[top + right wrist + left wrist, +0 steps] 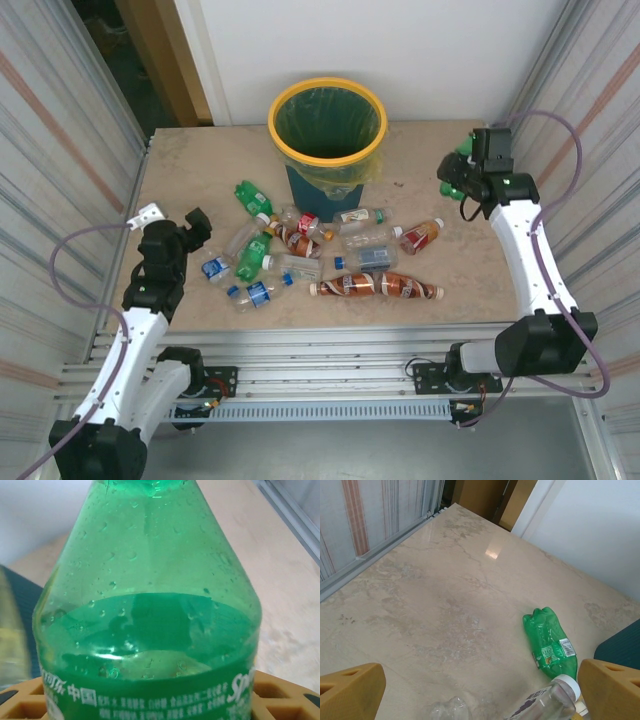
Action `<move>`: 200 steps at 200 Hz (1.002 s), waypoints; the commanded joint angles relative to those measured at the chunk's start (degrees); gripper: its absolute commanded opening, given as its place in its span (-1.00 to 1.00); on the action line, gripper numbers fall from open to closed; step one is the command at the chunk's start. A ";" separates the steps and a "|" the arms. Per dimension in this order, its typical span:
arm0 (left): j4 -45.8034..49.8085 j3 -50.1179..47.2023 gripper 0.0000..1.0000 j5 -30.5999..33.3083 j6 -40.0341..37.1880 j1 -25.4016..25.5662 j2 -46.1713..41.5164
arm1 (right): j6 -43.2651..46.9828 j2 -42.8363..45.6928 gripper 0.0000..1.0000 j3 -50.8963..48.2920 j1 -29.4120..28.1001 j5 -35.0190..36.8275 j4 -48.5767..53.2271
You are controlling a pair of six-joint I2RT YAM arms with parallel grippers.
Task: Put the plastic bottles in the bin
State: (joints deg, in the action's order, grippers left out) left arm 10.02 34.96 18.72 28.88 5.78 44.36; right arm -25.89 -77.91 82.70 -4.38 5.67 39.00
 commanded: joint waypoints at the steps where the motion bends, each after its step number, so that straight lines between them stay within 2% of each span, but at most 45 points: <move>1: -0.70 -0.42 0.98 -0.77 1.44 -0.53 0.27 | 2.50 -2.07 -0.27 5.86 -3.19 0.86 -0.23; 98: -1.53 -1.12 0.97 -2.56 2.71 -0.66 2.30 | 4.57 -12.47 -0.28 22.01 -13.28 0.65 -3.58; 200: -2.72 -1.47 0.98 -4.10 3.98 -0.68 4.77 | 8.17 -23.27 -0.28 36.94 -20.67 0.04 -7.00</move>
State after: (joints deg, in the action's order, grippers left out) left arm 9.10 34.04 15.27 31.83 5.56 48.99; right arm -20.51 -98.08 115.50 -23.29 6.00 34.09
